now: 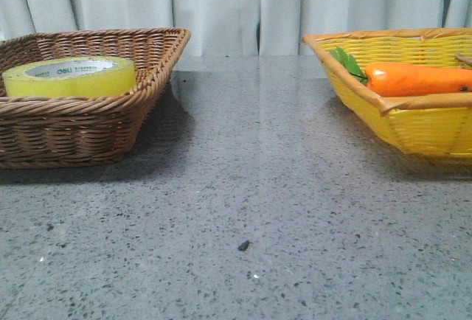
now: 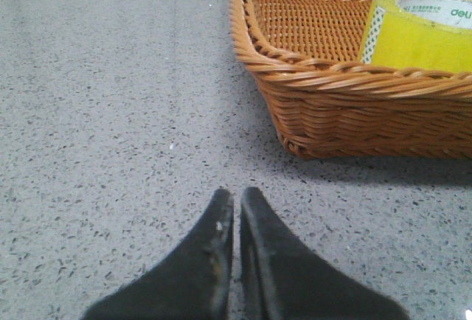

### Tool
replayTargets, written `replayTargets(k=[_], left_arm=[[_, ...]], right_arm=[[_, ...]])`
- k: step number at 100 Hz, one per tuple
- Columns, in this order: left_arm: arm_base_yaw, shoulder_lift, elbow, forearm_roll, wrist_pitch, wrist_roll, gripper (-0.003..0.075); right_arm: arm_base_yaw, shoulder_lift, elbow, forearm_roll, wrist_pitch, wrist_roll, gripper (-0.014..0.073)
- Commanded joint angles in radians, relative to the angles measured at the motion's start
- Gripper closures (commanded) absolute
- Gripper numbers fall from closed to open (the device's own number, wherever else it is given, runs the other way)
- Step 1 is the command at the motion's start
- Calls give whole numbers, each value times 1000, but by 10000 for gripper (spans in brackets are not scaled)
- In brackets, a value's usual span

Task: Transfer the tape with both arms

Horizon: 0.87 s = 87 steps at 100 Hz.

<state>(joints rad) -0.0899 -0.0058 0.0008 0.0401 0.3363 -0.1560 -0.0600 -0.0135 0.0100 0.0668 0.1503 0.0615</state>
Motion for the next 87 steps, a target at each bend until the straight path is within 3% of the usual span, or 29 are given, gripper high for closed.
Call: replayTargets(k=[1, 28, 87], left_arm=[[2, -31, 13, -7, -49, -8, 741], [2, -31, 13, -7, -49, -8, 741], [2, -31, 13, -7, -49, -8, 741]], right_arm=[[-4, -18, 22, 2, 18, -18, 668], [-4, -18, 22, 2, 159, -18, 668], [-4, -18, 22, 2, 159, -18, 668]])
